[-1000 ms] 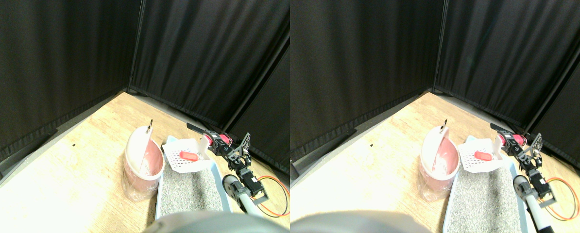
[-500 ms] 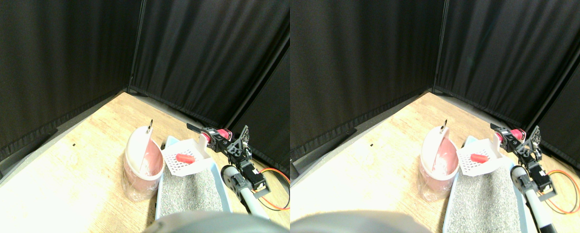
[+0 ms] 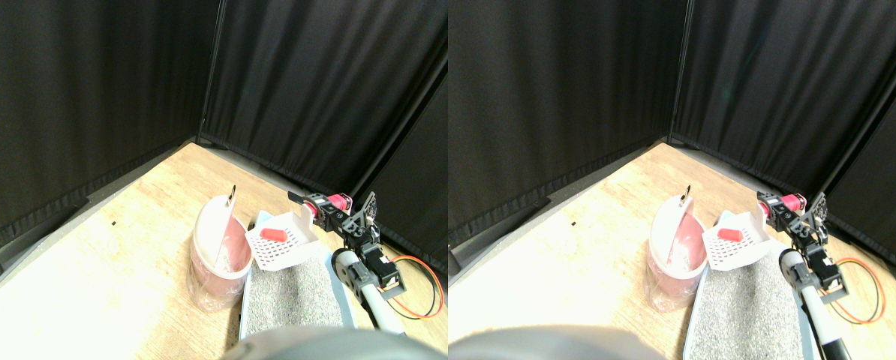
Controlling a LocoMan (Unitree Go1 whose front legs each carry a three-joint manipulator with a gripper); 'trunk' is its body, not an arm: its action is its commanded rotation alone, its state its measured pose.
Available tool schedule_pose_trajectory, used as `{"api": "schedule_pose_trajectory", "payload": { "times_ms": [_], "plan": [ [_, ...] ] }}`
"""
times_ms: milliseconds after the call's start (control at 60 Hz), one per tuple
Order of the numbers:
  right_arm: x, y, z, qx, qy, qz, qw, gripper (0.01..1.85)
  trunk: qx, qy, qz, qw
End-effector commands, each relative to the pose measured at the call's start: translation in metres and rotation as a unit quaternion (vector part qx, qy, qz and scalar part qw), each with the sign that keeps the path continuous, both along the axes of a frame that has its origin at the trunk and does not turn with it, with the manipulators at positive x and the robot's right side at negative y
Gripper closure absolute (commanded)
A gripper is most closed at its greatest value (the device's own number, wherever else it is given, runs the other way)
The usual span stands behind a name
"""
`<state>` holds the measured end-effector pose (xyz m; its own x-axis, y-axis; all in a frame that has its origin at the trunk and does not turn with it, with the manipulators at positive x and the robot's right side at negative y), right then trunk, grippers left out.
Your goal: Scoop (unimanual)
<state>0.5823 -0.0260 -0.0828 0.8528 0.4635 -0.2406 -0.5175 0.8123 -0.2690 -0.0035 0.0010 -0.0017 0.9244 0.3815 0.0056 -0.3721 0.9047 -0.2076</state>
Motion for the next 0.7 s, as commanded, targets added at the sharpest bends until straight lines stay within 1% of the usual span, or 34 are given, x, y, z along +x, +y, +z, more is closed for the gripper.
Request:
{"api": "schedule_pose_trajectory", "payload": {
  "times_ms": [17, 117, 250, 333, 433, 483, 550, 583, 633, 700],
  "plan": [
    [-0.001, 0.009, 0.015, 0.008, -0.042, 0.008, 0.999, 1.80, -0.001, 0.0044, 0.006, 1.0000],
    [0.000, 0.009, 0.018, 0.001, -0.045, 0.002, 0.999, 1.80, -0.001, 0.0042, 0.006, 1.0000],
    [0.007, 0.008, 0.020, -0.006, -0.057, -0.007, 0.998, 1.80, -0.002, 0.0040, 0.008, 1.0000],
    [0.008, 0.009, 0.022, -0.012, -0.057, -0.013, 0.998, 1.80, -0.003, 0.0040, 0.007, 1.0000],
    [0.011, 0.010, 0.021, -0.021, -0.067, -0.002, 0.998, 1.80, -0.003, 0.0040, 0.007, 1.0000],
    [0.012, 0.011, 0.020, -0.022, -0.076, 0.012, 0.997, 1.80, -0.003, 0.0040, 0.007, 1.0000],
    [0.010, 0.012, 0.021, -0.024, -0.079, 0.015, 0.996, 1.80, -0.003, 0.0040, 0.007, 1.0000],
    [0.008, 0.013, 0.022, -0.028, -0.083, 0.018, 0.996, 1.77, -0.003, 0.0040, 0.007, 1.0000],
    [0.007, 0.013, 0.023, -0.028, -0.082, 0.019, 0.996, 1.80, -0.003, 0.0040, 0.007, 1.0000],
    [0.005, 0.014, 0.025, -0.019, -0.088, 0.033, 0.995, 1.77, -0.003, 0.0040, 0.007, 1.0000]
  ]
}}
